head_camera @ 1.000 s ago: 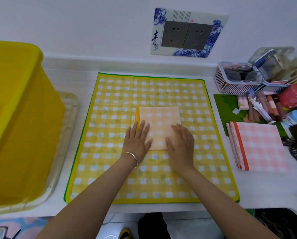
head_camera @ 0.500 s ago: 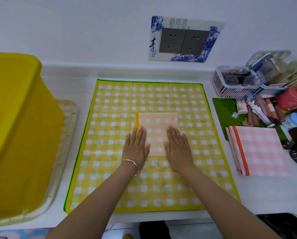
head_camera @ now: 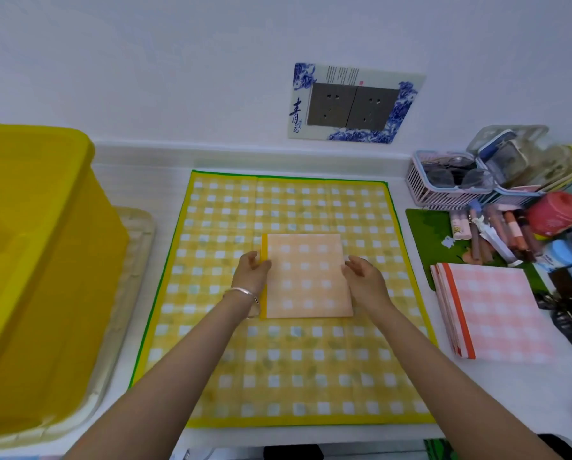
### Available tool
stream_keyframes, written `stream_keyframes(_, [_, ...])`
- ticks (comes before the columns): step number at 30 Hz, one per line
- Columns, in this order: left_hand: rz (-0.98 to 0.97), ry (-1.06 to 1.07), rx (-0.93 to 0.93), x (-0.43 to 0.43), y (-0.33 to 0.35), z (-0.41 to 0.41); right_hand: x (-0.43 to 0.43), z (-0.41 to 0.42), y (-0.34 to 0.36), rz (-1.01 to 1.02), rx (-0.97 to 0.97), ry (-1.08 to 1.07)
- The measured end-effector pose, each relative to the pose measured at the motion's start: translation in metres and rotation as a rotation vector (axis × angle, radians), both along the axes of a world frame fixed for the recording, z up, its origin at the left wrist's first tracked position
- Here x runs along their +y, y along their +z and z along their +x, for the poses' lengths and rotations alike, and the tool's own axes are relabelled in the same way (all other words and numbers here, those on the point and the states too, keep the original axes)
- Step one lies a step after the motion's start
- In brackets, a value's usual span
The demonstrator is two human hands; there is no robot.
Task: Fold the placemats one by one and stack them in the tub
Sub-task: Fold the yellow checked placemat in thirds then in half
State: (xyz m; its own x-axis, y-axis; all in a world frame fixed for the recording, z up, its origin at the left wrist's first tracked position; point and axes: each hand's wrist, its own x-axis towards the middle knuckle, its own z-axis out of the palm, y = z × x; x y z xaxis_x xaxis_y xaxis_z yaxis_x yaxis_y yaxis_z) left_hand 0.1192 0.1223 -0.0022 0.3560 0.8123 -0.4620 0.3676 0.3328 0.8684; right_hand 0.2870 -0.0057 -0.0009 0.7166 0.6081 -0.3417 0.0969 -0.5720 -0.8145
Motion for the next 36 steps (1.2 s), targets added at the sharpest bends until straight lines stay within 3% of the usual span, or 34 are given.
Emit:
stream_keyframes(6, [-0.252, 0.043, 0.041, 0.024, 0.005, 0.004, 0.014, 0.012, 0.015, -0.035, 0.317, -0.118])
stream_keyframes(9, [-0.225, -0.041, 0.108, 0.021, 0.010, -0.002, 0.011, 0.009, 0.022, 0.009, 0.436, -0.097])
stream_keyframes(12, [-0.332, -0.063, 0.006, 0.014, 0.017, -0.012, 0.000, 0.004, 0.022, 0.079, 0.546, -0.049])
stream_keyframes(17, [-0.400, -0.127, -0.088, -0.005, 0.028, -0.031, -0.021, -0.008, 0.029, 0.165, 0.595, -0.027])
stream_keyframes(24, [-0.276, -0.203, -0.138, -0.034, 0.056, -0.028, -0.061, -0.010, 0.059, 0.263, 0.594, -0.104])
stream_keyframes(30, [-0.187, -0.262, -0.150, -0.064, 0.080, 0.010, -0.106, 0.028, 0.081, 0.271, 0.548, -0.154])
stream_keyframes(36, [-0.260, -0.340, -0.208, -0.099, 0.089, 0.072, -0.153, 0.090, 0.099, 0.241, 0.474, -0.145])
